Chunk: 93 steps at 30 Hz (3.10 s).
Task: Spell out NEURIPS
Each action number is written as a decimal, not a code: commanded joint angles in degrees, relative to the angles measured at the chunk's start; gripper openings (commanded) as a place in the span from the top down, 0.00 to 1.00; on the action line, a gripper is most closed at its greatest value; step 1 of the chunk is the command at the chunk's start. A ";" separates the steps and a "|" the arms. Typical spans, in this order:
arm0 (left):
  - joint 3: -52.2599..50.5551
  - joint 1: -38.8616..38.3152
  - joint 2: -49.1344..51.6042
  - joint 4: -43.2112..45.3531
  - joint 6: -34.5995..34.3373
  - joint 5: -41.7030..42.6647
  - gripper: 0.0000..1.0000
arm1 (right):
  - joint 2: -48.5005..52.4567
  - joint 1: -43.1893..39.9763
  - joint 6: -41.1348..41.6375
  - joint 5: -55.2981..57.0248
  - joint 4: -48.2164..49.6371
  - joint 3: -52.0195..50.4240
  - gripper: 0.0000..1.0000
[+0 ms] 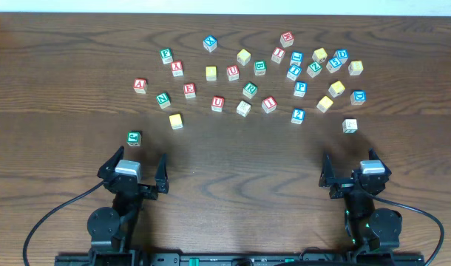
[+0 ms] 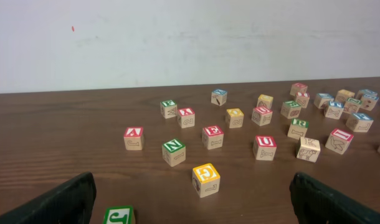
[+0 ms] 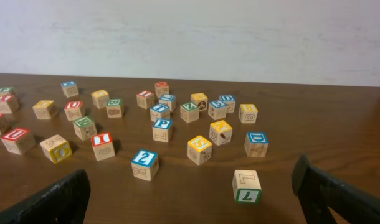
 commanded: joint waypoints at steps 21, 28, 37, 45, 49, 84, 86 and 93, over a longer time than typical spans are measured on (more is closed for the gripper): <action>-0.55 0.17 0.04 -1.79 -4.35 1.86 0.02 | -0.20 -0.48 0.81 0.13 -0.26 -0.07 0.01; 1.40 0.20 0.11 0.26 -9.14 1.75 0.02 | -0.20 -0.48 0.81 0.11 -0.26 -0.07 0.01; 17.51 0.20 18.34 -6.38 -10.16 -0.17 0.02 | -0.20 -0.48 0.81 0.11 -0.26 -0.07 0.01; 39.63 0.20 45.88 -12.63 -10.25 0.76 0.02 | -0.20 -0.48 0.81 0.13 -0.26 -0.07 0.01; 53.24 0.20 56.65 -24.70 -10.21 0.76 0.02 | -0.20 -0.48 0.81 0.11 -0.26 -0.07 0.01; 72.39 0.15 73.88 -41.83 -9.94 -1.97 0.02 | -0.20 -0.46 0.81 0.13 -0.24 -0.07 0.01; 75.63 0.15 76.70 -44.04 -9.92 -2.73 0.02 | -0.20 -0.48 0.81 0.11 -0.24 -0.07 0.01; 84.21 0.15 84.87 -48.72 -11.39 -2.75 0.02 | -0.20 -0.48 0.81 0.11 -0.26 -0.07 0.01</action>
